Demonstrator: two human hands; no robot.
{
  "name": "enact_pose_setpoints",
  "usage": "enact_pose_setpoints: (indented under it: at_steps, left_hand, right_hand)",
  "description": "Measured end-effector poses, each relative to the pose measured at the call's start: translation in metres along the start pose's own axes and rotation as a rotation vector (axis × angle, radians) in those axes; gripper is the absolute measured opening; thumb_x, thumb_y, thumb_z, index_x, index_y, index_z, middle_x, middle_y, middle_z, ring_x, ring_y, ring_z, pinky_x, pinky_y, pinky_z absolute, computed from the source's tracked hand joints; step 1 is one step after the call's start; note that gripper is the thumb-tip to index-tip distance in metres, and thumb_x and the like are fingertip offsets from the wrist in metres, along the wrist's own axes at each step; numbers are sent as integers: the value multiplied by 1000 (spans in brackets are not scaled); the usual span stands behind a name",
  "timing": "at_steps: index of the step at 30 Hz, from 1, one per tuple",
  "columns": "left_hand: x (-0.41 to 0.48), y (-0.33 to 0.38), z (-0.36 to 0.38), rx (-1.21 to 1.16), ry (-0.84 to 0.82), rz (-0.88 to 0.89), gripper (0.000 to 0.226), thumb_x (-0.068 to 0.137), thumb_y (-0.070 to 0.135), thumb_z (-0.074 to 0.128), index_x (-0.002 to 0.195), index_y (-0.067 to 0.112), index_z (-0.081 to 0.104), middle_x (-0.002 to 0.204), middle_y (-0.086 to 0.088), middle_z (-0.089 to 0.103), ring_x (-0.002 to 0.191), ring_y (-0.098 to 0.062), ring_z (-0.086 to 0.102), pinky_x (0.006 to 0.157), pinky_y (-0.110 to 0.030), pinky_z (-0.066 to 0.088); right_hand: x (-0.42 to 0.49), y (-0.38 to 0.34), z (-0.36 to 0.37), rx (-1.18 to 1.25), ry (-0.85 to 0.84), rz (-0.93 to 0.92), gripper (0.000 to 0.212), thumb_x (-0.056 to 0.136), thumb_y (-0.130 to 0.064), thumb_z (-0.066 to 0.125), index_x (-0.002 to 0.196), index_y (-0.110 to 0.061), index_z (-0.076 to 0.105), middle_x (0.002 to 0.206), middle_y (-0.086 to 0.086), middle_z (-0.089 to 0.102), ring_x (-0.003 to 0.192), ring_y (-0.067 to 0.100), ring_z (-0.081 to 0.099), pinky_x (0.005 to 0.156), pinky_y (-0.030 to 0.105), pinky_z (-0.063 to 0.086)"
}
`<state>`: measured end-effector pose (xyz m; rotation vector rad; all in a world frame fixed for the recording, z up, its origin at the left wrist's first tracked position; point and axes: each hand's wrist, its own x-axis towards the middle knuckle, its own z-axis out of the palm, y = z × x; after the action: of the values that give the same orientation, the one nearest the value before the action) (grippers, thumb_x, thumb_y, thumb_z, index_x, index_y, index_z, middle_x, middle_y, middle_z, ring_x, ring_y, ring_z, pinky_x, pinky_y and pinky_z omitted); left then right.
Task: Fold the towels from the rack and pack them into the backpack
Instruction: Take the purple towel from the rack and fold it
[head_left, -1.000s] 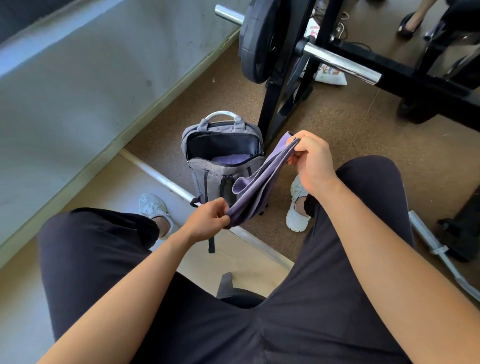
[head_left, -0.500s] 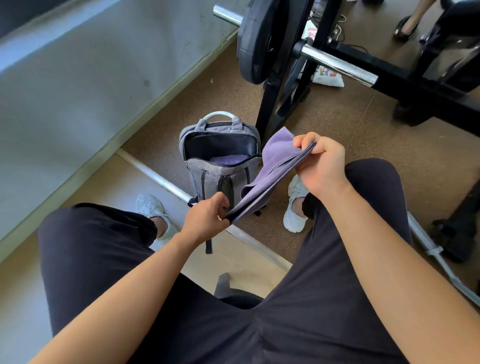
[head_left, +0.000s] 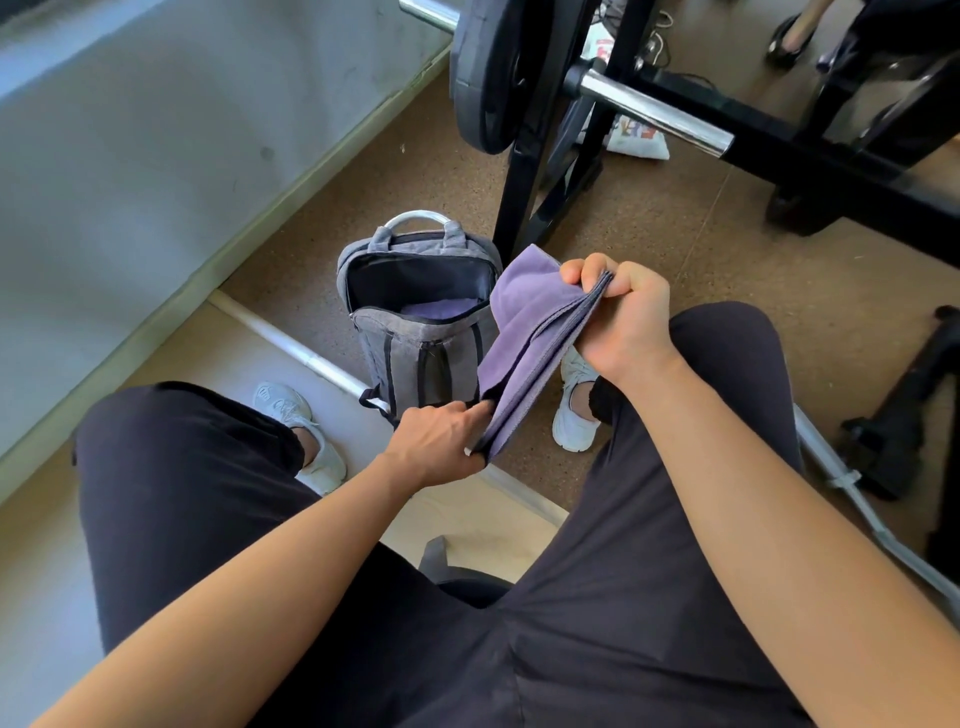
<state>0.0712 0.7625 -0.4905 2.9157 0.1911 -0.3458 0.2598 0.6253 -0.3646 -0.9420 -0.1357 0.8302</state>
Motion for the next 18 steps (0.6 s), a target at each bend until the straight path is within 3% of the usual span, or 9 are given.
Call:
enact_pose_setpoints:
  at_steps: [3, 7, 10, 12, 15, 17, 18]
  left_hand:
    - [3, 0, 1, 11, -35, -135, 65, 85, 66, 50, 130, 20, 43, 93, -1, 61, 77, -31, 66, 56, -34, 46]
    - [3, -3, -3, -22, 35, -197, 45, 83, 61, 53, 108, 24, 57, 91, 1, 68, 81, -31, 68, 65, -36, 55]
    - [0, -9, -9, -84, 86, -311, 34, 79, 59, 55, 94, 28, 62, 82, 4, 70, 77, -29, 68, 64, -34, 57]
    - [-4, -15, -15, -139, 105, -403, 28, 78, 55, 59, 88, 29, 65, 71, 6, 65, 70, -28, 65, 60, -30, 53]
    - [-11, -25, -24, -206, 125, -516, 14, 77, 43, 67, 84, 30, 69, 64, 7, 59, 67, -26, 59, 53, -25, 38]
    - [-16, -34, -27, -249, 135, -580, 11, 77, 36, 70, 84, 27, 73, 62, 6, 59, 68, -27, 60, 51, -24, 33]
    - [-19, -39, -29, -278, 141, -613, 10, 76, 33, 71, 83, 25, 74, 61, 5, 60, 69, -28, 61, 51, -25, 34]
  right_hand:
    - [1, -3, -5, 22, 16, -1, 8, 63, -14, 44, 56, -14, 48, 78, 6, 54, 76, 21, 53, 79, 31, 46]
    - [2, -7, -10, 25, 114, -34, 9, 62, -12, 45, 55, -15, 48, 77, 6, 53, 73, 22, 52, 78, 32, 45]
    - [6, -9, -12, 42, 282, -84, 27, 73, -1, 37, 51, -16, 44, 68, 4, 45, 62, 19, 47, 68, 28, 43]
    - [14, -6, -17, 9, 442, -87, 26, 81, 1, 34, 60, -14, 38, 61, 1, 39, 53, 16, 38, 58, 26, 37]
    - [34, -6, -22, -358, 684, 11, 16, 91, -4, 47, 77, -9, 53, 63, 2, 51, 51, 12, 50, 60, 28, 46]
    - [40, -4, -21, -718, 695, 166, 13, 97, -11, 55, 105, -7, 64, 86, 6, 63, 74, 14, 62, 79, 32, 55]
    - [41, -1, -20, -818, 684, 148, 19, 97, -13, 57, 114, -8, 65, 95, 6, 65, 85, 16, 62, 85, 32, 54]
